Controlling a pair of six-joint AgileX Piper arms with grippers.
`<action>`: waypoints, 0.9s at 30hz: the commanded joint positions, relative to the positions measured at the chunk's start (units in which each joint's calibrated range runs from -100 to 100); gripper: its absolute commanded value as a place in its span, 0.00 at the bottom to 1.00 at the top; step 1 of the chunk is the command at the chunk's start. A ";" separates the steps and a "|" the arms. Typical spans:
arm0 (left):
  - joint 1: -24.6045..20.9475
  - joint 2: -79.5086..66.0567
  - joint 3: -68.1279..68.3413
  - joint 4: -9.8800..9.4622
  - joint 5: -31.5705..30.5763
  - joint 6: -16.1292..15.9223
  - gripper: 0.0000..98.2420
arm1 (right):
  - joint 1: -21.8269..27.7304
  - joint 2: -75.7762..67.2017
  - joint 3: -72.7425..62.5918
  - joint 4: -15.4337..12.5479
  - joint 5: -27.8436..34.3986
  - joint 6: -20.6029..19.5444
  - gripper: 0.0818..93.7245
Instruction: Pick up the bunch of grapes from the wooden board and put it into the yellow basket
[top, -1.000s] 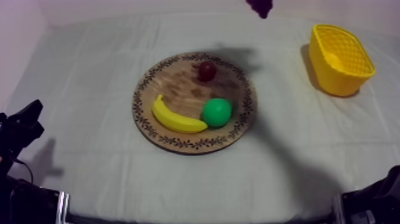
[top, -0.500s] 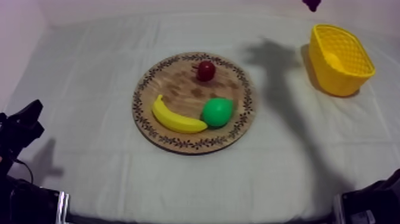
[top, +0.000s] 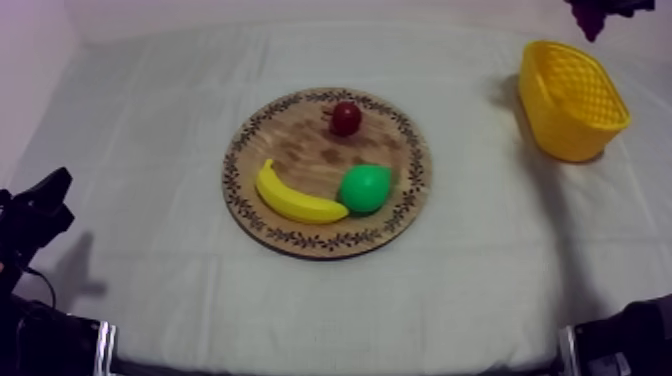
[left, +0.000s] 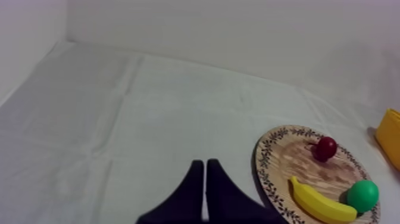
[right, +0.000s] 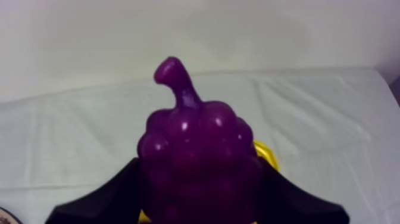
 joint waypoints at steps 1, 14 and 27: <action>0.00 0.00 -0.03 0.02 0.01 0.01 0.00 | 1.23 0.32 2.62 -0.16 -1.04 0.02 0.31; 0.00 0.00 -0.03 0.02 0.01 0.01 0.00 | 3.25 6.13 13.80 5.30 -6.68 -4.82 0.44; 0.00 0.00 -0.03 0.02 0.01 0.01 0.00 | 2.64 11.99 9.02 5.55 -8.18 -6.76 0.68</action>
